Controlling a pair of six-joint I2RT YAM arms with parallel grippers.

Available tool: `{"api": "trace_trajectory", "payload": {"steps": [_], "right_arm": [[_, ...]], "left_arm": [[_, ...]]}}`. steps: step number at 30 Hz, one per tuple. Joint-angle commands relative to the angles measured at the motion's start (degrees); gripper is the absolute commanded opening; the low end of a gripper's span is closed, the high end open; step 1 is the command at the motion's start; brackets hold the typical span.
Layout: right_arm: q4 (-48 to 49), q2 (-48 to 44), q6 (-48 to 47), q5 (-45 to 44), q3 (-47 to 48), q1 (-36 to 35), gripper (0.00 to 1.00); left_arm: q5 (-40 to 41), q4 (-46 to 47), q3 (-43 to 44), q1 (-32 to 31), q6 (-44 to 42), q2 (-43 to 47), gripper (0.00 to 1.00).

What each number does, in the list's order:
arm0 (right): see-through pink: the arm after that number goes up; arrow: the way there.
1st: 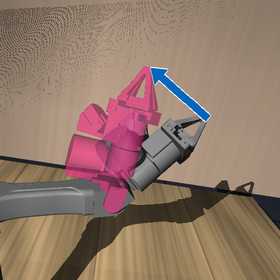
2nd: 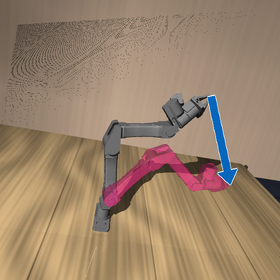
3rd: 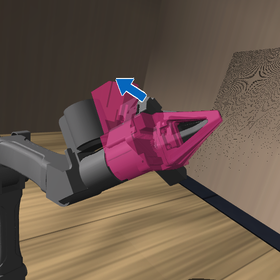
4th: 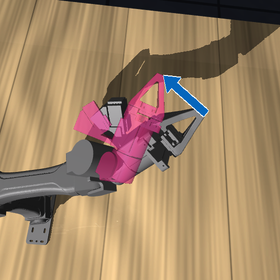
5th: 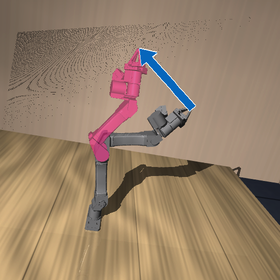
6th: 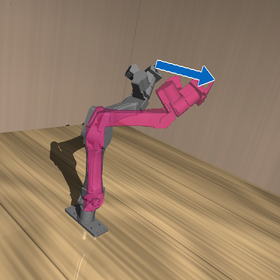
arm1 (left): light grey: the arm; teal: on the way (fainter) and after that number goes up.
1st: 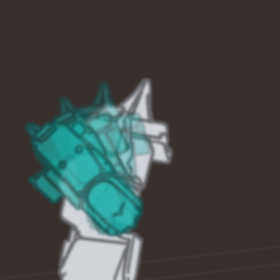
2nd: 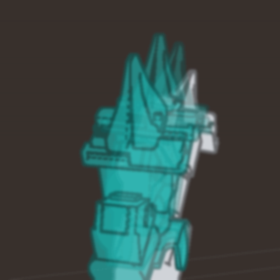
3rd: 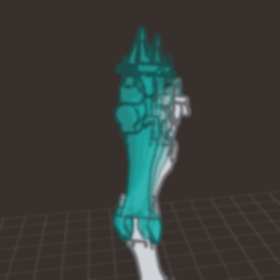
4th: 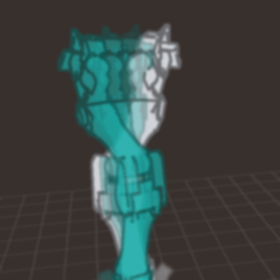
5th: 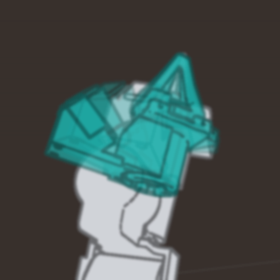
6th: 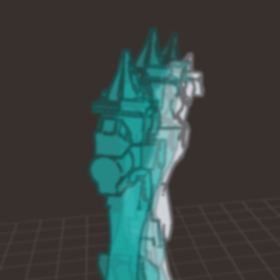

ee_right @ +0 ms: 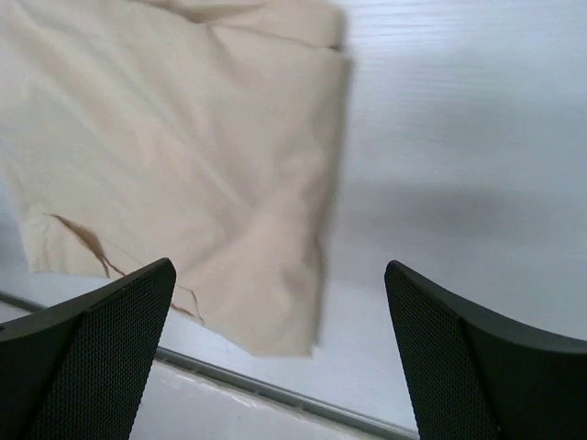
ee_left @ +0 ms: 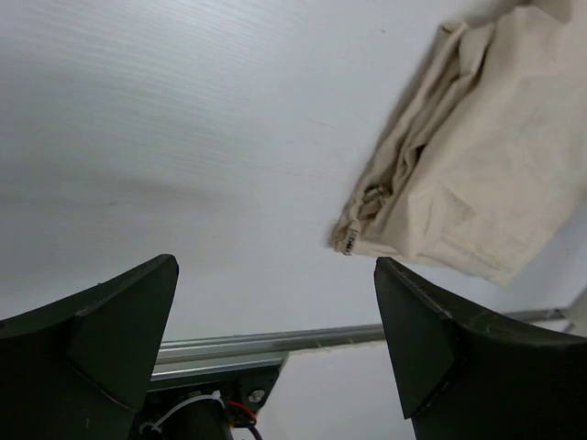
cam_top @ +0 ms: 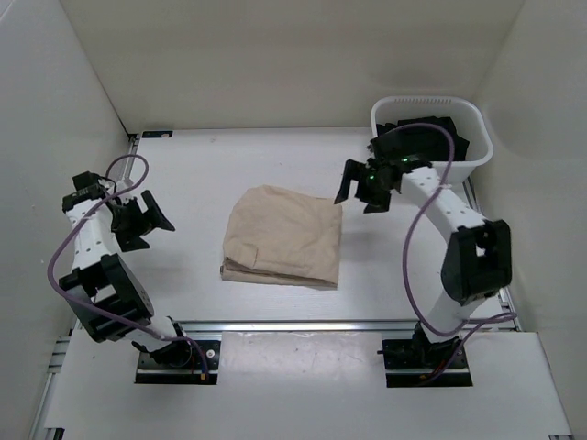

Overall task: Fold and stack the trousers
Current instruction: Fold the trousers

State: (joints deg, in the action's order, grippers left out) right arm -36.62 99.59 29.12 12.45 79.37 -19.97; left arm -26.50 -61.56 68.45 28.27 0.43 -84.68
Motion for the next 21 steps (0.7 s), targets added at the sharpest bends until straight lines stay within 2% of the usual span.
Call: {"api": "trace_trajectory", "payload": {"steps": [1, 4, 7, 9, 12, 16, 21], "right_arm": [[-22.0, -11.0, -6.5, -12.5, 5.2, 4.0, 0.99], [-28.9, -19.0, -7.9, -15.2, 5.2, 9.8, 0.99], [-31.5, -26.1, -9.9, -16.7, 4.3, 17.7, 0.99], [-32.2, -28.5, -11.0, -22.3, 2.6, 21.5, 0.99], [-32.8, -31.6, -11.6, -26.5, 1.5, 22.2, 0.99], [-31.4, -33.1, -12.8, -22.6, 1.0, 22.2, 0.99], [-31.4, -33.7, -12.8, -22.0, 1.0, 22.2, 0.99]], "left_arm": [[7.8, -0.1, 2.7, 2.0, -0.4, 4.9, 1.00], [15.1, 1.1, 3.3, 3.0, -0.4, 5.6, 1.00], [20.0, 2.9, 3.8, 4.4, -0.4, 6.8, 1.00], [22.2, 4.5, 3.8, 5.0, -0.4, 7.5, 1.00], [25.0, 6.8, 4.3, 5.7, -0.4, 8.7, 1.00], [23.5, 6.8, 4.9, 6.3, -0.4, 9.8, 1.00], [21.1, 6.8, 4.3, 6.3, -0.4, 11.5, 1.00]]}}
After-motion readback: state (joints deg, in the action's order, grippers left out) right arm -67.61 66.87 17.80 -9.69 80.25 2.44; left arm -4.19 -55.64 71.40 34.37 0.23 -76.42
